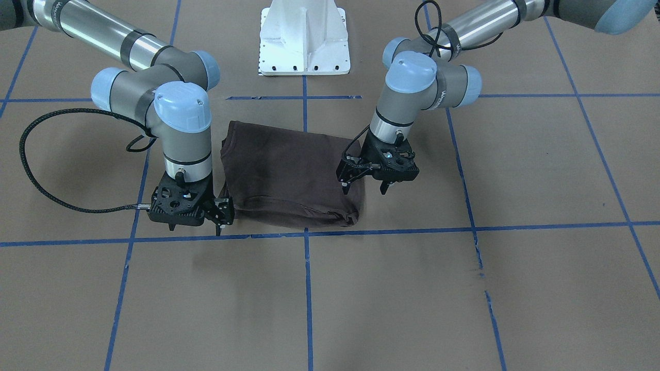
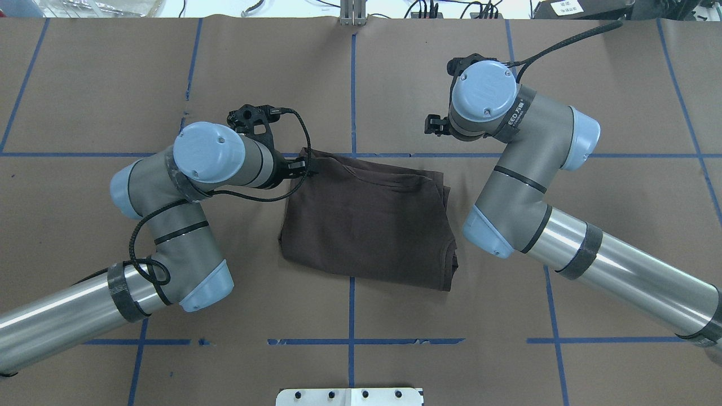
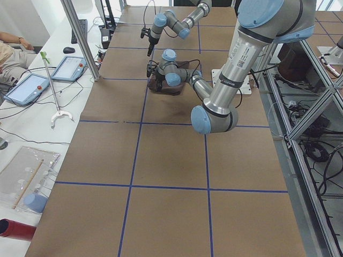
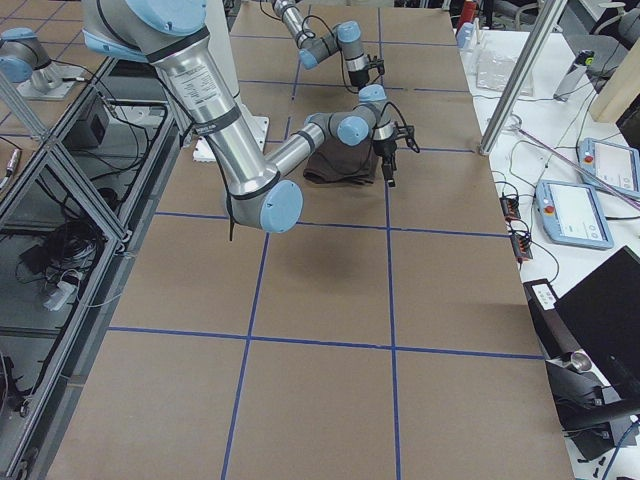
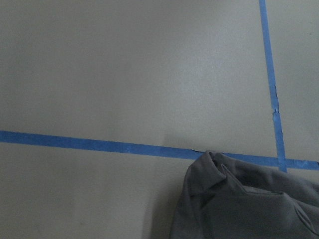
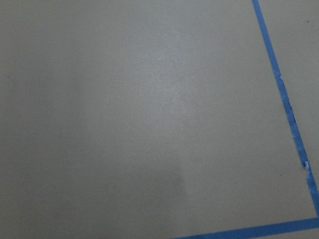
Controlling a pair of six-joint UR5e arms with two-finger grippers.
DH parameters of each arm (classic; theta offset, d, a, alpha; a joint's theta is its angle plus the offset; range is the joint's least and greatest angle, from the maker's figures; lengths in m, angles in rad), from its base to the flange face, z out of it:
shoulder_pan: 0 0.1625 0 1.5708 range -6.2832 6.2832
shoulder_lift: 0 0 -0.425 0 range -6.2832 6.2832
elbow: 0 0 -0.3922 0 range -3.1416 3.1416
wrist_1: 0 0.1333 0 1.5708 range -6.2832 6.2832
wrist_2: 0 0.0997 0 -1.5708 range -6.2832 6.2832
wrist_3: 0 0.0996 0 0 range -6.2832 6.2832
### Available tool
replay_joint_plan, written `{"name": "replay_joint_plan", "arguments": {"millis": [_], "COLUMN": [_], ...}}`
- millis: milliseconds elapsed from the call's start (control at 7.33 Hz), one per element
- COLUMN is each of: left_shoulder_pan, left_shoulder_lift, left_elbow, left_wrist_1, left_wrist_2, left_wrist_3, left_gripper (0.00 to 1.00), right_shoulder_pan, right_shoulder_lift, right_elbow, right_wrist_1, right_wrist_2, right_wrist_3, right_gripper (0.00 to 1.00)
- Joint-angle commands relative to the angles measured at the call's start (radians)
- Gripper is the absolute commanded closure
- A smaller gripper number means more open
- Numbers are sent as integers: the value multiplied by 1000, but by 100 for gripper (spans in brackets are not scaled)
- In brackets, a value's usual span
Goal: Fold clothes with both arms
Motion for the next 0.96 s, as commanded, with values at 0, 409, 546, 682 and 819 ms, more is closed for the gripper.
{"name": "replay_joint_plan", "arguments": {"millis": [0, 409, 546, 682, 819], "left_shoulder_pan": [24, 25, 25, 25, 25], "left_shoulder_lift": [-33, -72, -79, -79, -79], "left_elbow": [44, 74, 90, 91, 96], "left_wrist_1": [3, 18, 20, 21, 21], "left_wrist_2": [41, 39, 41, 41, 42], "left_wrist_3": [-5, -5, -5, -5, -5], "left_gripper": [0, 0, 0, 0, 0], "right_shoulder_pan": [0, -2, -3, -5, -5], "right_shoulder_lift": [-7, -11, -16, -16, -16], "right_elbow": [21, 21, 21, 21, 23], "right_wrist_1": [1, 0, 1, 1, 1], "right_wrist_2": [9, 7, 2, 1, -1], "right_wrist_3": [4, 4, 4, 4, 6], "right_gripper": [0, 0, 0, 0, 0]}}
